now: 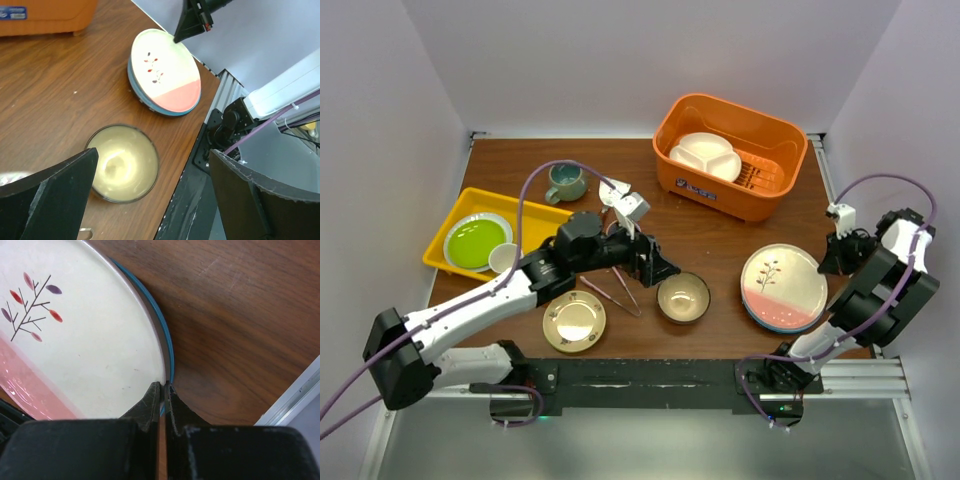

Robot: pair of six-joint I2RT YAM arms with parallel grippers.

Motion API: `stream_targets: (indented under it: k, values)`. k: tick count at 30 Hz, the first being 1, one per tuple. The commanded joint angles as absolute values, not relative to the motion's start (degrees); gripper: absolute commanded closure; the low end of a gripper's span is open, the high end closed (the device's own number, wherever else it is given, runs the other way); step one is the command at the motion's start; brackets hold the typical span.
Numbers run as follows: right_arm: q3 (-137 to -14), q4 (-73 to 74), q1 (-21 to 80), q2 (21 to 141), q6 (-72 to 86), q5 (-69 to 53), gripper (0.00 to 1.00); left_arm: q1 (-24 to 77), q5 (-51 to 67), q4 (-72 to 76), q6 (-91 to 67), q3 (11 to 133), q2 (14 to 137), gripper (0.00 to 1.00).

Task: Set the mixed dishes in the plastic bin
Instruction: Pick up the plate at the center of the board.

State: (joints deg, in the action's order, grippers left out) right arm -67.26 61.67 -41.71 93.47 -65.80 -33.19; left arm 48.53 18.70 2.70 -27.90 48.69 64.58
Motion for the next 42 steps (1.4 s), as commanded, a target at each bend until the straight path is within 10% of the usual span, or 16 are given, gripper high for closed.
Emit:
stream_targets:
  k: [1, 42]
  values:
    - [-68.6, 69.8, -41.6, 93.7, -67.9, -39.5, 1.00, 51.2, 14.9, 3.2, -25.0, 54.4, 69.2, 0.03]
    - [-73.2, 73.6, -38.9, 97.0, -72.2, -48.3, 1.00, 58.4, 17.2, 0.8, -26.2, 94.3, 123.5, 0.20]
